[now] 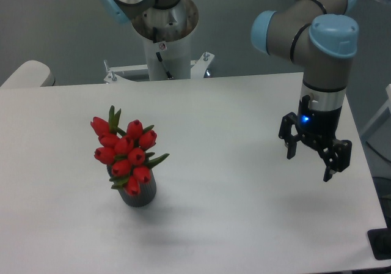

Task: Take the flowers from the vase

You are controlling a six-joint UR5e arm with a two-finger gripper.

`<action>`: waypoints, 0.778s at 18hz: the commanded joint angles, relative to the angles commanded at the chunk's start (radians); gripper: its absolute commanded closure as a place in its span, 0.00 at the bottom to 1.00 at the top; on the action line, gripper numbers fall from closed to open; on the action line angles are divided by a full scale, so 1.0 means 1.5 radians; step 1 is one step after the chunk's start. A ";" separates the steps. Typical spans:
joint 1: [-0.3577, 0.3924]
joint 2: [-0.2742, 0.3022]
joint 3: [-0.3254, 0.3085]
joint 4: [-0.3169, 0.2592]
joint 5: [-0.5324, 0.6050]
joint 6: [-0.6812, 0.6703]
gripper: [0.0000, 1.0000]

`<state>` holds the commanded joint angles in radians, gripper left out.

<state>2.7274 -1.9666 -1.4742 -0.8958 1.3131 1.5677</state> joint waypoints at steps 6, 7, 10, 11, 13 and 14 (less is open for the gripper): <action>0.001 0.002 -0.009 -0.003 -0.004 -0.002 0.00; 0.000 0.004 -0.012 -0.002 -0.006 -0.002 0.00; -0.001 0.010 -0.020 -0.005 -0.010 -0.009 0.00; -0.001 0.013 -0.027 -0.005 -0.020 -0.010 0.00; -0.001 0.022 -0.042 -0.005 -0.057 -0.012 0.00; 0.000 0.028 -0.052 -0.005 -0.074 -0.012 0.00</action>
<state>2.7274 -1.9252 -1.5522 -0.9035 1.2014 1.5493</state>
